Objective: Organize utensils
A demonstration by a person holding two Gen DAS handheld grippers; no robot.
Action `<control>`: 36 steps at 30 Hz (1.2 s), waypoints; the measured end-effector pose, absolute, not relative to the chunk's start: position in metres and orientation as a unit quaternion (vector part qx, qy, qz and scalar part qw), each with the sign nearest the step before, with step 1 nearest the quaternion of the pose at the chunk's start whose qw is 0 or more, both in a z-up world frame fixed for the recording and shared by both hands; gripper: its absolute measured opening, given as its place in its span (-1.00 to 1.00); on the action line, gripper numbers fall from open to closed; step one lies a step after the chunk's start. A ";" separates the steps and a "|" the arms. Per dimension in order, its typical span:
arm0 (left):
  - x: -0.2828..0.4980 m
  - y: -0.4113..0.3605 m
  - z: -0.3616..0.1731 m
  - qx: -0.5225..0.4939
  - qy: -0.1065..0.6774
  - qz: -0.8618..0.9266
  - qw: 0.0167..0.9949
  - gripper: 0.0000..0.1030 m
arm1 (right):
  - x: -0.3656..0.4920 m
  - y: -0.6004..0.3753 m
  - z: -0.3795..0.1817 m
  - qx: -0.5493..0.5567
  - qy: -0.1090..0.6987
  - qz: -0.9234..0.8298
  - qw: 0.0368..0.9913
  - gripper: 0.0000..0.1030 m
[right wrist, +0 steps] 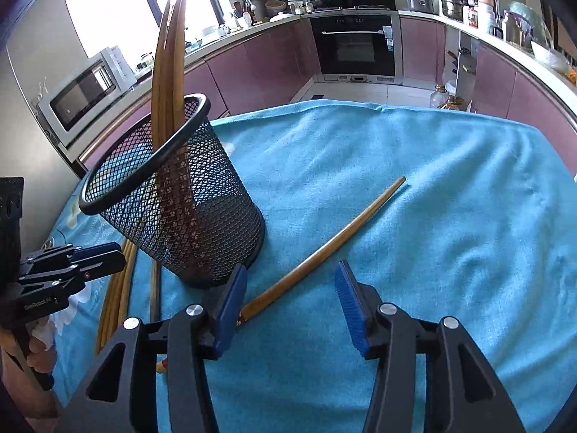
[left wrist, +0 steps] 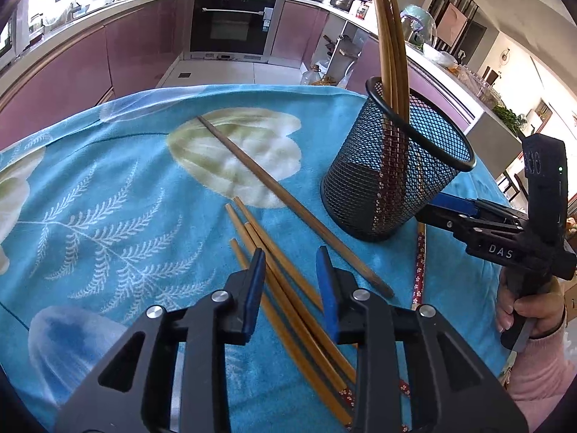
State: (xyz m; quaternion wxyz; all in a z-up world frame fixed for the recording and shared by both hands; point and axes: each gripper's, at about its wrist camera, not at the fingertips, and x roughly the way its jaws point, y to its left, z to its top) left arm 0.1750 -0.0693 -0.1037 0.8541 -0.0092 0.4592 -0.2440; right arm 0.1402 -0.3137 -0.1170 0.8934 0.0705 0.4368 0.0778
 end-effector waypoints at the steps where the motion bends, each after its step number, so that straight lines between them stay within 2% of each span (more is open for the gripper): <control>1: 0.174 -0.071 -0.103 -0.009 0.458 -0.247 0.854 -0.44 | 0.139 -0.313 -0.117 0.066 0.438 0.076 0.893 -0.06; 6: 0.170 -0.086 -0.098 0.005 0.453 -0.267 0.851 -0.40 | 0.131 -0.316 -0.116 0.049 0.444 0.068 0.892 -0.34; 8: 0.172 -0.096 -0.097 0.010 0.454 -0.272 0.848 -0.37 | 0.130 -0.318 -0.115 0.049 0.447 0.067 0.891 -0.38; 17: 0.180 -0.131 -0.110 0.057 0.477 -0.243 0.843 -0.22 | 0.120 -0.318 -0.114 0.052 0.446 0.075 0.890 -0.31; 23: 0.171 -0.132 -0.108 0.067 0.468 -0.216 0.854 -0.59 | 0.116 -0.317 -0.114 0.061 0.440 0.090 0.891 -0.22; 26: 0.164 -0.127 -0.104 0.056 0.465 -0.210 0.858 -0.83 | 0.114 -0.319 -0.114 0.065 0.439 0.093 0.891 -0.22; 27: 0.160 -0.123 -0.103 0.051 0.466 -0.209 0.858 -0.98 | 0.114 -0.319 -0.113 0.067 0.439 0.094 0.891 -0.22; 34: 0.131 -0.093 -0.112 0.019 0.481 -0.205 0.852 -0.98 | 0.112 -0.321 -0.112 0.077 0.435 0.093 0.892 -0.23; 36: 0.124 -0.086 -0.111 0.013 0.481 -0.209 0.852 -0.98 | 0.106 -0.321 -0.104 0.083 0.413 0.096 0.902 -0.24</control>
